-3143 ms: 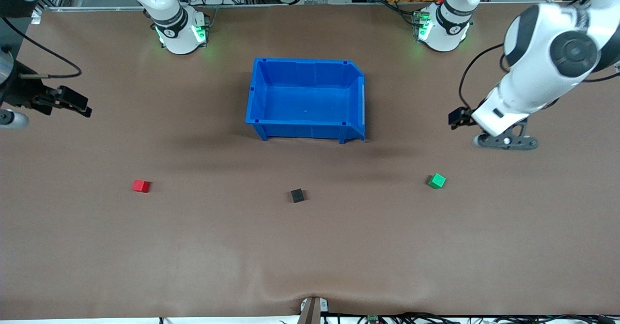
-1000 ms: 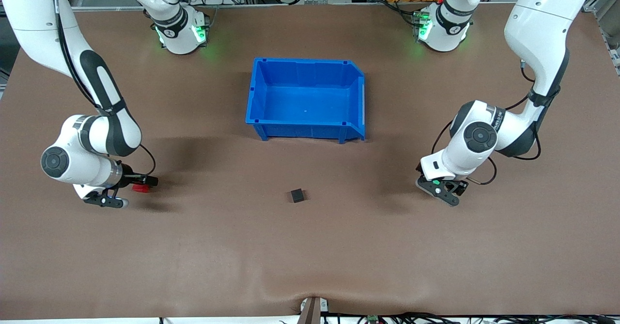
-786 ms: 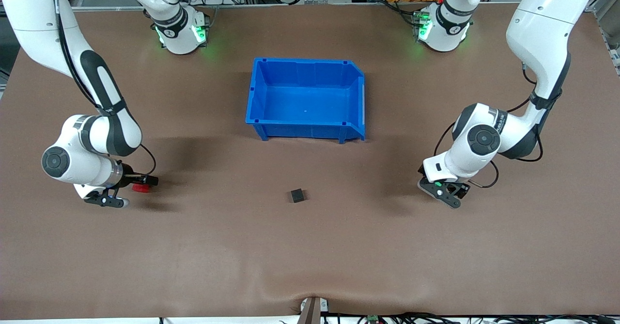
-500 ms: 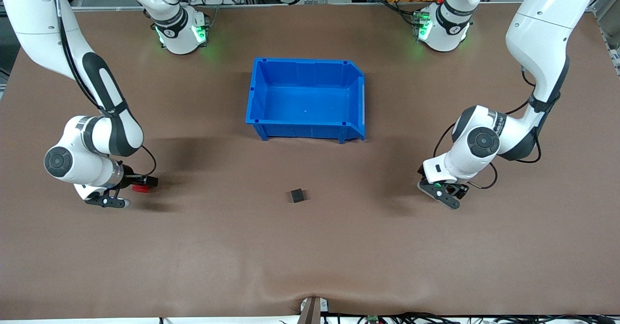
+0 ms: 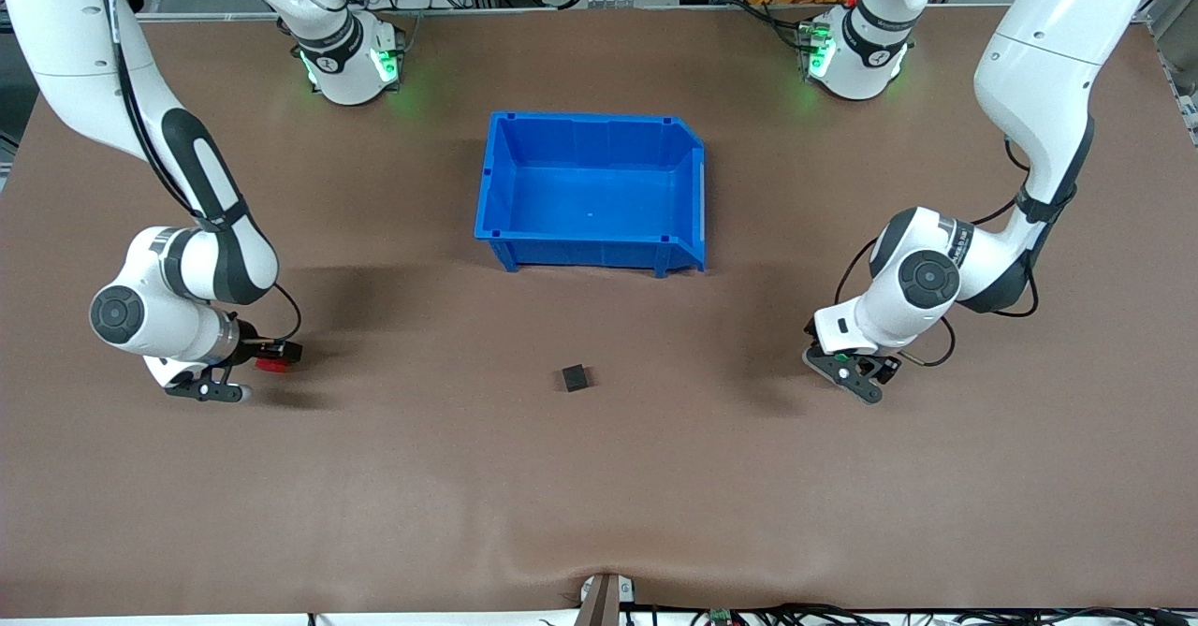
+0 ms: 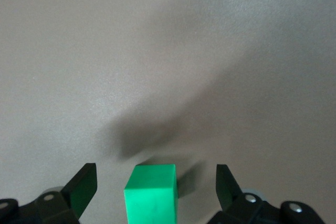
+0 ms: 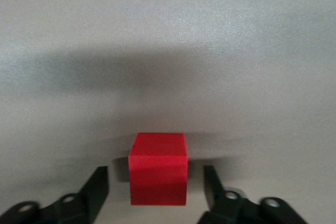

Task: Attach green and red cubes to black cube
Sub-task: 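Close the right gripper on the red cube while the left gripper grasps green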

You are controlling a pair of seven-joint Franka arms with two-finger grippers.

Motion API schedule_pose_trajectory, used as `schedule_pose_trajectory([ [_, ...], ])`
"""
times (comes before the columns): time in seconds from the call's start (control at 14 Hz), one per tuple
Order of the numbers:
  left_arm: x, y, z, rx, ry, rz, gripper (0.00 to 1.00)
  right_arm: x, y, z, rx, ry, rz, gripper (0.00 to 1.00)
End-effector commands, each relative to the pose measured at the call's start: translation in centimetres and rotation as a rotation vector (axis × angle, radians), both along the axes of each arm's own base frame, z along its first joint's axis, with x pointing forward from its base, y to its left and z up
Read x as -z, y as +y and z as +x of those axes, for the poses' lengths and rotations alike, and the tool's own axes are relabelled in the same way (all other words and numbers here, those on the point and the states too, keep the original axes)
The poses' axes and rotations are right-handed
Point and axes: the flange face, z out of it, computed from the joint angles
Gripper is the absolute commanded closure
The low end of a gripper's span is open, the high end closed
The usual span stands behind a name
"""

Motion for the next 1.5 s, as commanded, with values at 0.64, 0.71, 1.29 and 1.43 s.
schedule_pose_trajectory([
  [0.64,0.4,1.0,-0.2,0.024,-0.001,0.011,0.40,-3.1,2.8,2.2,-0.333,-0.036,0.023,1.00],
  [0.71,0.4,1.0,-0.2,0.024,-0.001,0.011,0.47,-4.0,4.1,2.9,-0.384,-0.035,0.030,1.00],
  [1.29,0.0,0.6,0.1,-0.010,-0.009,0.002,1.00,-10.1,15.2,6.3,-0.926,-0.064,0.055,1.00],
  [1.43,-0.5,0.4,0.3,-0.069,-0.021,-0.006,1.00,-10.2,17.5,6.5,-1.087,-0.074,0.064,1.00],
])
